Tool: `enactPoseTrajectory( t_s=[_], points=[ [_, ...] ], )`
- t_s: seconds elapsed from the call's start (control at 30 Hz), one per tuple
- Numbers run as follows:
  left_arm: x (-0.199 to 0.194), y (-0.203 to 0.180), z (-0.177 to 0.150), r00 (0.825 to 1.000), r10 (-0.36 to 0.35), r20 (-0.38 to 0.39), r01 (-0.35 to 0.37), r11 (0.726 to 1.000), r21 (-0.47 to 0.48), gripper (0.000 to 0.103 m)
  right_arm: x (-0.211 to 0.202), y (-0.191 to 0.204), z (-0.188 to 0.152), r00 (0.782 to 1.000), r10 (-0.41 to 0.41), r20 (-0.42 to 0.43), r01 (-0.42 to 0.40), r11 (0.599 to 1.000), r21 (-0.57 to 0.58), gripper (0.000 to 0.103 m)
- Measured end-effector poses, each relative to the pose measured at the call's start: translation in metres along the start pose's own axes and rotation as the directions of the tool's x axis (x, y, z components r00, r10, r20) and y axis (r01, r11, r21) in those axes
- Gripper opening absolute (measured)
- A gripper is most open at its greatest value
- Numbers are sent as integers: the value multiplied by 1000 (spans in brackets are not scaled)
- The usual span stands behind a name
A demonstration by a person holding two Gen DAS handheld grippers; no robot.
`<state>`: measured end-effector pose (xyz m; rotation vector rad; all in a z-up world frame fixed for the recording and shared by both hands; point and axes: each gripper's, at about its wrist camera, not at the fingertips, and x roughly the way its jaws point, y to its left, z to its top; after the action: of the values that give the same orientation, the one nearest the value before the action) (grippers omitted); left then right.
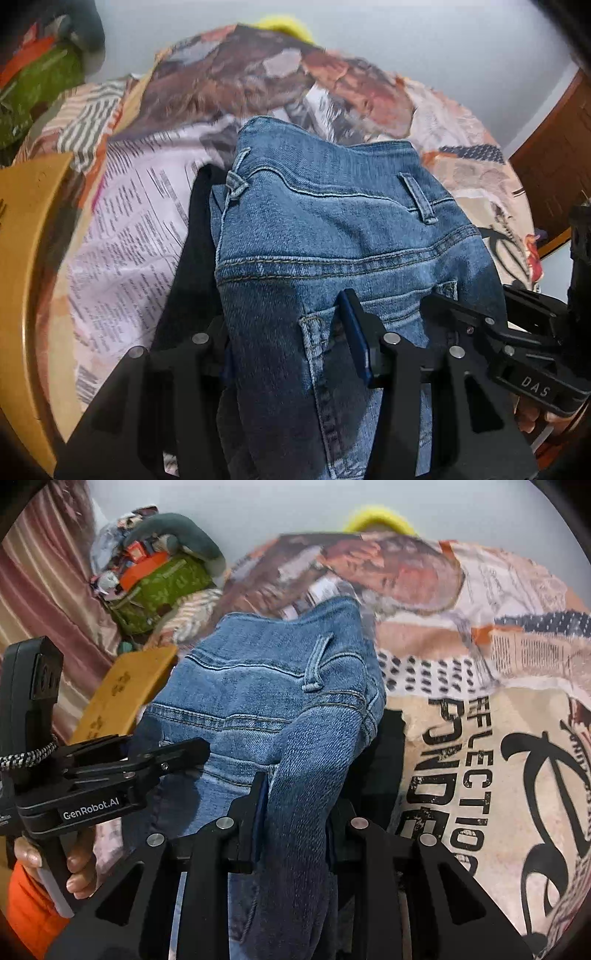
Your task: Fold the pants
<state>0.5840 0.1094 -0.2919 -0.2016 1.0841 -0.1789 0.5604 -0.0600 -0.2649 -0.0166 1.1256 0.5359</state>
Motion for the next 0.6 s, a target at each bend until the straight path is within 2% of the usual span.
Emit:
enactPoseTrajectory(
  t_s=[0.03,0.13,0.3,0.4,0.5,0.6],
  points=[
    [-2,-5,-3,1000,11,3,-11,1000,11,51,3,-1,-1,999,-7,42,8,999,-32,27],
    [-4,-8,-6,998,56,23,-57,998,36,57,-2,-1,-7,998,-48,39,51,997,-65,36],
    [-21,-7,-11,993,113,28,-114,992,49,58,-28,0,-27,996,-71,56,76,992,-102,37],
    [-50,-14,-20,988,139,72,-145,986,85,58,-55,3,-37,993,-54,102,66,990,-121,37],
    [-85,-21,-30,984,135,114,-146,985,93,58,-95,9,-50,982,-17,186,40,991,-124,37],
    [-133,-35,-43,978,130,164,-147,984,102,58,-143,19,-65,959,23,282,12,992,-122,37]
  ],
)
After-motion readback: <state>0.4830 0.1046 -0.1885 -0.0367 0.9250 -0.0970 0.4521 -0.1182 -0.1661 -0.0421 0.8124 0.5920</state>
